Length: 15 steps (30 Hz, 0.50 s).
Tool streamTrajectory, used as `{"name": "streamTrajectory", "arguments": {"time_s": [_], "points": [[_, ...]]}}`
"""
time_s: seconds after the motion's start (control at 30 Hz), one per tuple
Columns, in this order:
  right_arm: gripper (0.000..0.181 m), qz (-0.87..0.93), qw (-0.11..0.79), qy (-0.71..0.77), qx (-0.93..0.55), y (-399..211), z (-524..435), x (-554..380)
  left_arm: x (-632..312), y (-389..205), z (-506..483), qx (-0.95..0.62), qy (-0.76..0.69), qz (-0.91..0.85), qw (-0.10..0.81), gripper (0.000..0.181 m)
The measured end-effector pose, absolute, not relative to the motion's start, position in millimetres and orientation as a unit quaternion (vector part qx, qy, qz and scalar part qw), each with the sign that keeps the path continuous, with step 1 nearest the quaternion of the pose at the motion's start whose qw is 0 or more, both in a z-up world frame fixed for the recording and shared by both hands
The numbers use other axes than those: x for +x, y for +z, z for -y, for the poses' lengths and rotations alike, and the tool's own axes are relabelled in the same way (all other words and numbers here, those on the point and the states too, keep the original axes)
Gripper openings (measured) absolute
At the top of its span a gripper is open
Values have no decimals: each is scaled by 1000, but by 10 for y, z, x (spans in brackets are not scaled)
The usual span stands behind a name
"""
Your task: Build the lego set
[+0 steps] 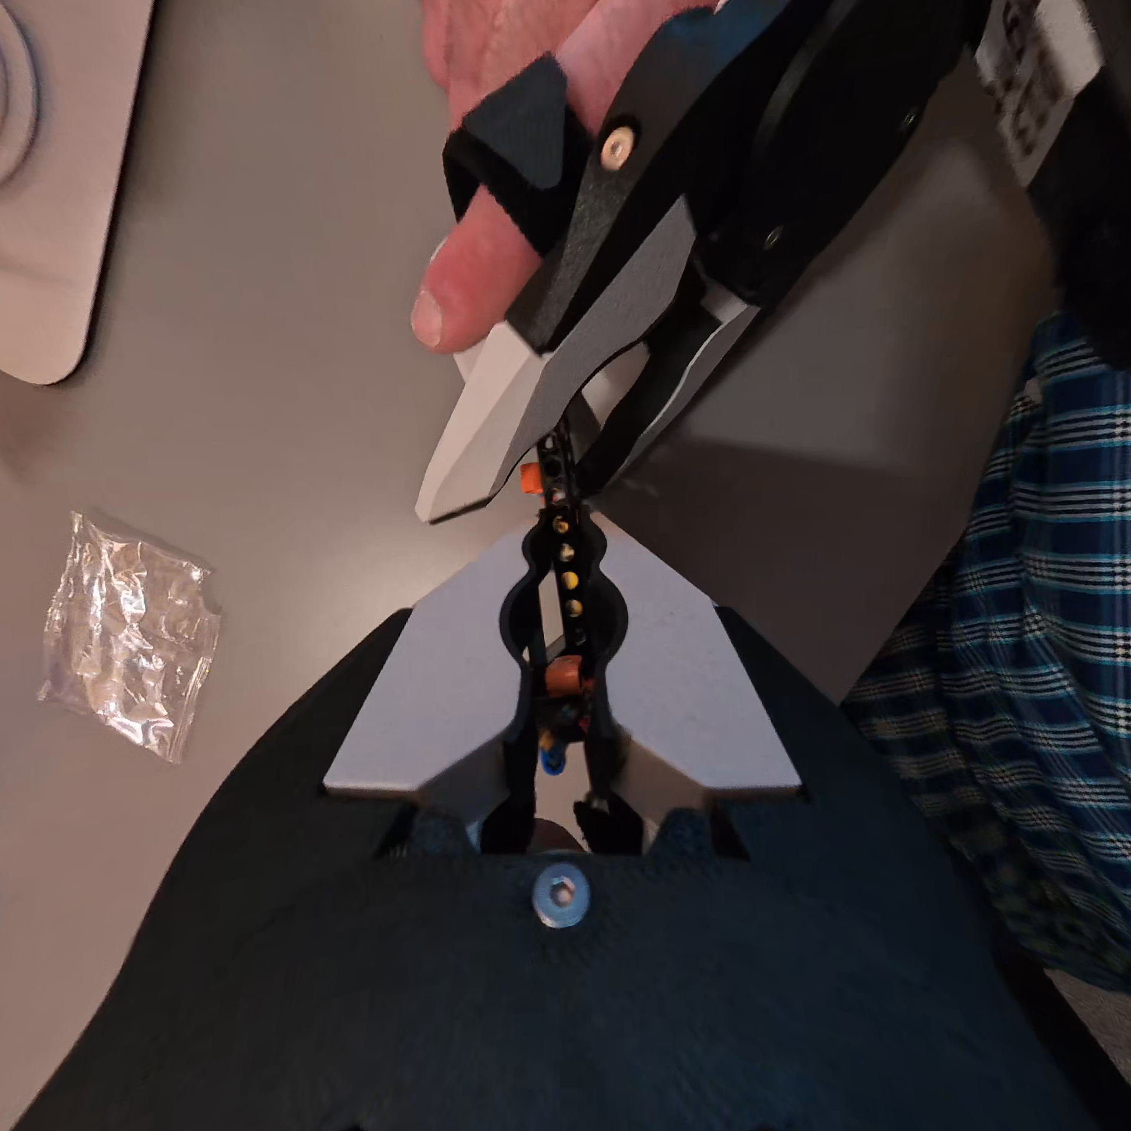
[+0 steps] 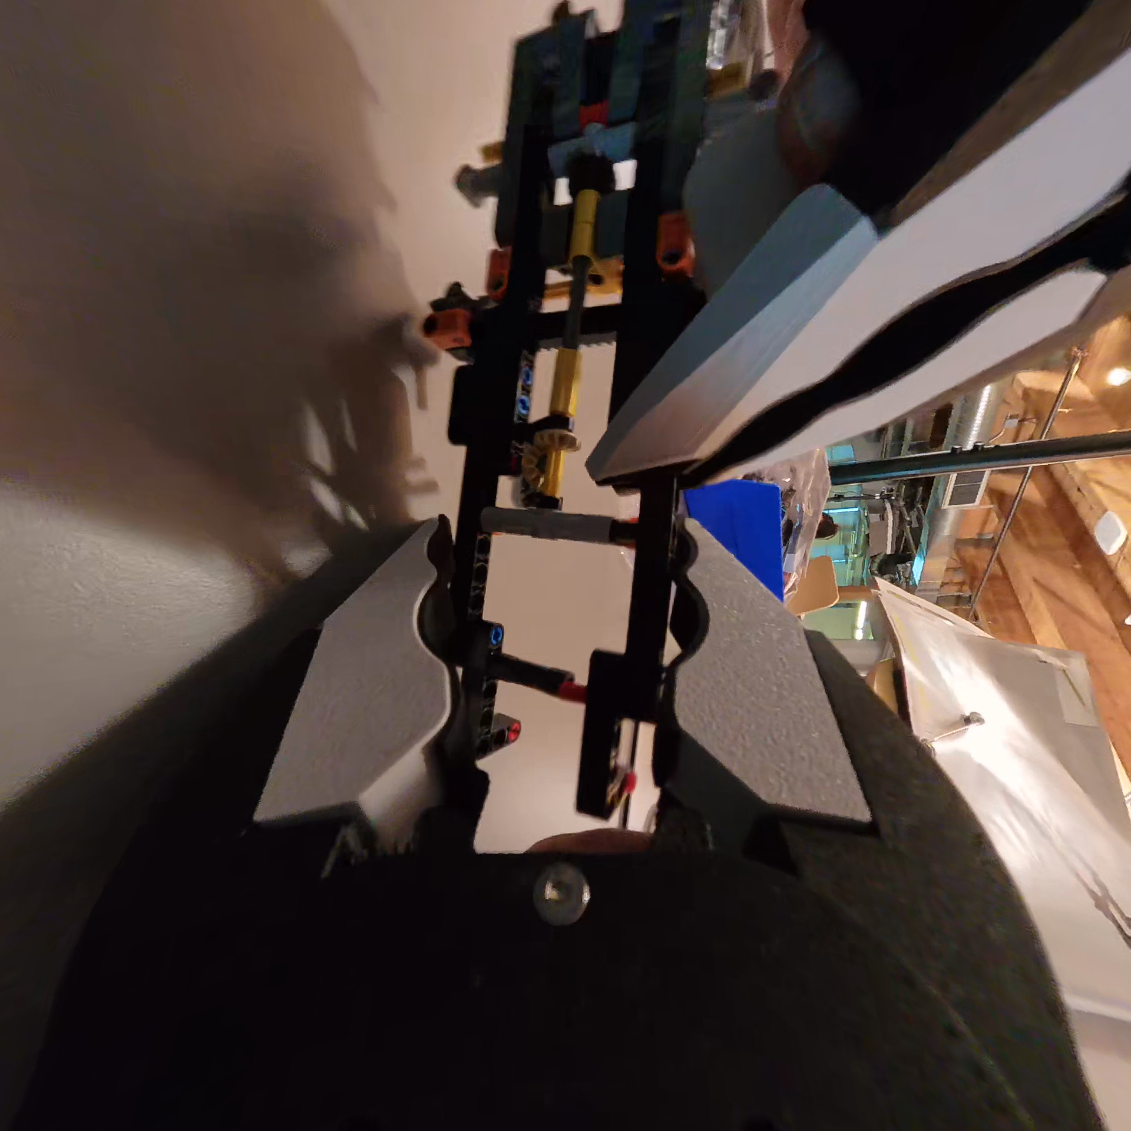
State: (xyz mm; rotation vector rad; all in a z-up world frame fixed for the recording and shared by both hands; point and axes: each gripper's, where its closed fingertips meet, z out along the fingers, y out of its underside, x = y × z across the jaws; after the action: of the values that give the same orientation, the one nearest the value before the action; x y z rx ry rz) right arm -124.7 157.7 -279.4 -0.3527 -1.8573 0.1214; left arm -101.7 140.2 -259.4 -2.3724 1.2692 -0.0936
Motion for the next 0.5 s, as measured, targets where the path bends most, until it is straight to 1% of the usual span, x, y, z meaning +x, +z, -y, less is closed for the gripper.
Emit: {"name": "streamTrajectory", "arguments": {"time_s": [0.03,0.13,0.2,0.27,0.33,0.43,0.5], "points": [[66,797,584,47,-147,-2807,-1566,-1243,-973,-2593,-1383,-858,-40,-460,226,6],[66,797,583,50,-150,-2808,-1576,-1246,-990,-2600,-1402,-852,-1,-470,230,5],[67,796,584,48,-151,-2801,-1576,-1250,-994,-2597,-1406,-853,-1,-467,235,5],[73,795,583,48,-164,-2776,-1604,-1256,-1038,-2596,-1415,-849,21,-470,239,5],[75,798,577,51,-167,-2755,-1596,-1223,-1106,-2628,-1432,-846,51,-473,240,5],[74,802,563,78,-184,-2699,-1571,-1126,-1188,-2635,-1463,-837,88,-476,255,5],[71,803,535,137,-224,-2647,-1528,-1058,-1203,-2642,-1475,-823,116,-487,269,5]]}}
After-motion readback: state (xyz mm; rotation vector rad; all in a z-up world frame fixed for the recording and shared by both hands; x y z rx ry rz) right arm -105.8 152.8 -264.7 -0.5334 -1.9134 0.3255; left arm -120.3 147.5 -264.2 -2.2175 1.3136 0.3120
